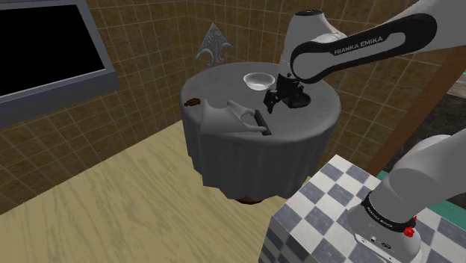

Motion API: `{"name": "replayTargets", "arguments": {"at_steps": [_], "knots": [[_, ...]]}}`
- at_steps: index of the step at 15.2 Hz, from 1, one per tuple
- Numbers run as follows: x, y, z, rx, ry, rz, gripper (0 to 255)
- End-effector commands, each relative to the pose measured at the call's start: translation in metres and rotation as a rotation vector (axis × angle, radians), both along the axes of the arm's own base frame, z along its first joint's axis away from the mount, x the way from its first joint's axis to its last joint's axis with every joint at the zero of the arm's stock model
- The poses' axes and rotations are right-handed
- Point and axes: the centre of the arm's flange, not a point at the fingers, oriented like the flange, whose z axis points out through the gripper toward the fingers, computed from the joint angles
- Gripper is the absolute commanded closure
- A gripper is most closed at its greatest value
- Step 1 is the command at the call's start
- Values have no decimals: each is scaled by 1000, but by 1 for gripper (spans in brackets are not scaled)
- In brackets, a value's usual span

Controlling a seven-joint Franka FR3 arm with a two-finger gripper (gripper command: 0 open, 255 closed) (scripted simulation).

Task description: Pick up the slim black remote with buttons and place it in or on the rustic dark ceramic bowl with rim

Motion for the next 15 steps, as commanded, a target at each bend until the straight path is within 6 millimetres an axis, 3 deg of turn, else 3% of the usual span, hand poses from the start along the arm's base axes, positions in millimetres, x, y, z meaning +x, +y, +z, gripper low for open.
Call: {"name": "replayTargets", "arguments": {"at_steps": [1,9,15], "knots": [[22,-1,-23,-7,-16,-36,0],[93,-12,-94,-43,-70,-177,0],[103,-17,-125,-45,-74,-188,0]]}}
